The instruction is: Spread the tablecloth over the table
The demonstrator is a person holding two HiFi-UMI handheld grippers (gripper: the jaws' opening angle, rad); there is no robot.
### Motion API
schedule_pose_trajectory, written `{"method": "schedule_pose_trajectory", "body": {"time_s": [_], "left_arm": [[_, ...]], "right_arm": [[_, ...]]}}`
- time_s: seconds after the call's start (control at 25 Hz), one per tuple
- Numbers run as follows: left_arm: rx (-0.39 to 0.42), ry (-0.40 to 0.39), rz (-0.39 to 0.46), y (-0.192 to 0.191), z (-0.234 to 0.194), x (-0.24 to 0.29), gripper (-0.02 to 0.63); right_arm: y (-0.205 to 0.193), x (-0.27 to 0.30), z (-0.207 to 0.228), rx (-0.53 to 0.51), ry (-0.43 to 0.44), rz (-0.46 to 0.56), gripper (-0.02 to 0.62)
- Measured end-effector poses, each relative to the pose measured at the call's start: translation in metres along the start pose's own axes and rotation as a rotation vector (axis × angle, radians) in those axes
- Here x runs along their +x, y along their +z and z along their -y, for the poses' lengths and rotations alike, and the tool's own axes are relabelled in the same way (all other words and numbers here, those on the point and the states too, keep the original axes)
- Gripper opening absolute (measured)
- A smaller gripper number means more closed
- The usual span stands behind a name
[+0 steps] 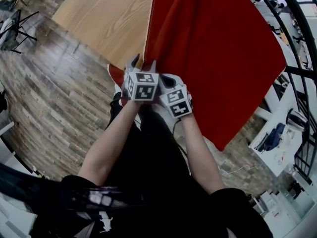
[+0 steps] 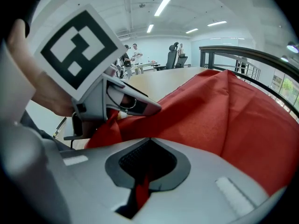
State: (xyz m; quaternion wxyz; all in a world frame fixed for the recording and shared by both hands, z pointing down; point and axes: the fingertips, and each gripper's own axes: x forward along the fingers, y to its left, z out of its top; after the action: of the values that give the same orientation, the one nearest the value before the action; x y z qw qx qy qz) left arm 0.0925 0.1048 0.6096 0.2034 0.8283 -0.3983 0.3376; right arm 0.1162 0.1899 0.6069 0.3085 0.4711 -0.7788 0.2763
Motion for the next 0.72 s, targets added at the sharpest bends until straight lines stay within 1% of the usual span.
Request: {"method": "schedule_pose_trajectory", "body": {"time_s": [0.08,0.12,0.2,0.24,0.32,0.4,0.56,0.68,0.72], "left_arm": [[-0.045,0.015,0.007,0.002,-0.010,0.000,0.252],[-0.073,0.023,0.023,0.006,-0.015,-0.001,0.227],[-0.120,0.046,0.060,0.016,-0.026,-0.004,0.213],[-0.130,0.057,0.068,0.018,-0.031,-0.003,0.200],[-0.114,0.072,0.055,0.020,-0.038,0.005,0.193],[-0.073,0.076,0.023,0.018,-0.040,0.014,0.171],[-0.007,0.057,-0.001,0.018,-0.032,0.020,0.143],[-0.025,0.017,-0.030,0.017,-0.023,0.020,0.142],[-0.024,0.004,-0.046,0.016,-0.020,0.020,0.125]], "right_arm": [[0.000,-0.001,0.000,-0.002,-0.002,0.001,0.009],[0.000,-0.001,0.001,-0.002,-0.002,0.001,0.009],[0.000,-0.001,0.001,-0.003,-0.004,0.001,0.009],[0.000,-0.001,0.001,-0.003,-0.005,0.000,0.009],[-0.001,-0.001,0.001,-0.005,-0.005,0.000,0.009],[-0.001,0.000,0.000,-0.004,-0.002,0.000,0.009],[-0.001,-0.001,0.000,-0.002,-0.003,0.002,0.009],[-0.001,-0.001,-0.001,0.003,0.003,-0.001,0.009],[-0.001,-0.002,0.000,0.004,0.004,-0.003,0.009]]}}
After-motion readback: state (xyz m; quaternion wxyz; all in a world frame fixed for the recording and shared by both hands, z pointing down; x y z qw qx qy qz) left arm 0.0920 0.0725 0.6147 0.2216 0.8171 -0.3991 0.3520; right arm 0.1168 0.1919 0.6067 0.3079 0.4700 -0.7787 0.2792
